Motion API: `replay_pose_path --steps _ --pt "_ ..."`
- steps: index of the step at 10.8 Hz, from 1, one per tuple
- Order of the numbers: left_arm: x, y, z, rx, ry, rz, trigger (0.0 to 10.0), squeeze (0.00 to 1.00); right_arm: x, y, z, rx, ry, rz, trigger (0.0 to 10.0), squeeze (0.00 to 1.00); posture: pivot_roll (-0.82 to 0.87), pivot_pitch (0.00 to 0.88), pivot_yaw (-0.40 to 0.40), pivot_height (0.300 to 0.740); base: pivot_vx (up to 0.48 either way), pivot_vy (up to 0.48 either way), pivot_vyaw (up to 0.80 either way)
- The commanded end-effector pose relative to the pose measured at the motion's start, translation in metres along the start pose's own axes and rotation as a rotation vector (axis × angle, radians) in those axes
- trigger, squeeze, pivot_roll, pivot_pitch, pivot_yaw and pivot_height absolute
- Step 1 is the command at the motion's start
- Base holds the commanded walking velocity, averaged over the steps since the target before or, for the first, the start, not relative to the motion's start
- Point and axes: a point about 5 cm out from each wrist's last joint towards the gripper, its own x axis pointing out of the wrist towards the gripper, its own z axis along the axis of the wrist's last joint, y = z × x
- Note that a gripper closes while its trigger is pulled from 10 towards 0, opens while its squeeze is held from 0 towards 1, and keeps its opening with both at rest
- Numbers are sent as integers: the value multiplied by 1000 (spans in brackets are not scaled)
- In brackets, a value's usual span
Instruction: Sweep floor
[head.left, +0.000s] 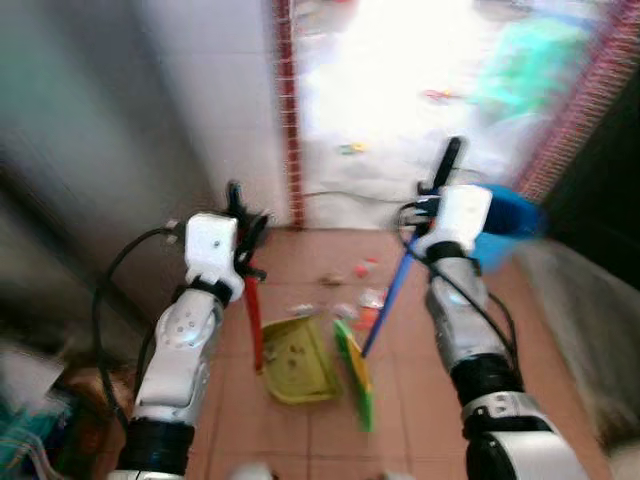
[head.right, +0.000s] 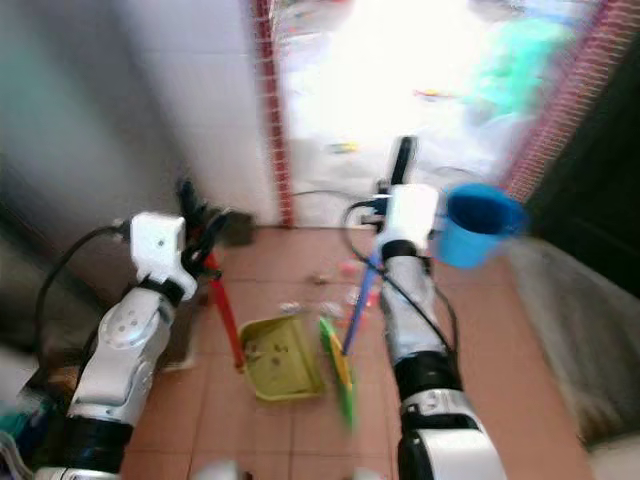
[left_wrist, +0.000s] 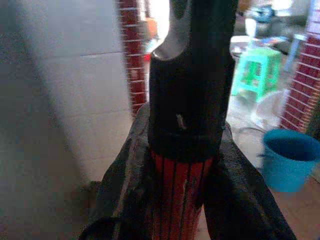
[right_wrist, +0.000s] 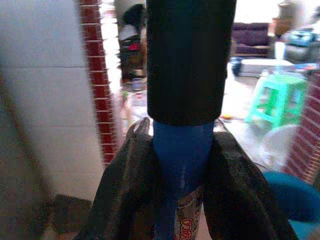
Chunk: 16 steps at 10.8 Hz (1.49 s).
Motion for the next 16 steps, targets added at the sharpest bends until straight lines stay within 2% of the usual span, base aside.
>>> replay_pose_path --steps 1,3,5,7,10,13,16 --pt "1 -1 10 -4 -50 -3 10000 0 4 7 8 -5 -45 34 10000 0 -3 0 32 740 0 0 0" --pt "-5 6 -3 -19 -16 68 10000 0 7 2 5 -22 -23 31 10000 0 1 0 15 740 0 0 0" --pt "-8 9 -1 -8 -21 79 10000 0 13 10 11 -17 -41 40 10000 0 0 0 10 740 0 0 0" --pt "-3 8 4 0 -32 68 10000 0 15 17 13 -17 -45 59 10000 0 3 0 4 740 0 -127 0" --pt "-2 7 2 -8 -30 66 10000 0 13 15 10 -21 -40 57 10000 0 -11 0 7 740 0 -389 -756" --pt "5 0 5 -18 -38 39 10000 0 14 9 11 -31 -49 46 10000 0 -28 0 16 740 0 -318 -623" --pt "4 -3 3 -32 -30 -1 10000 0 8 6 7 -24 -50 13 10000 0 -46 0 73 740 0 -99 -350"
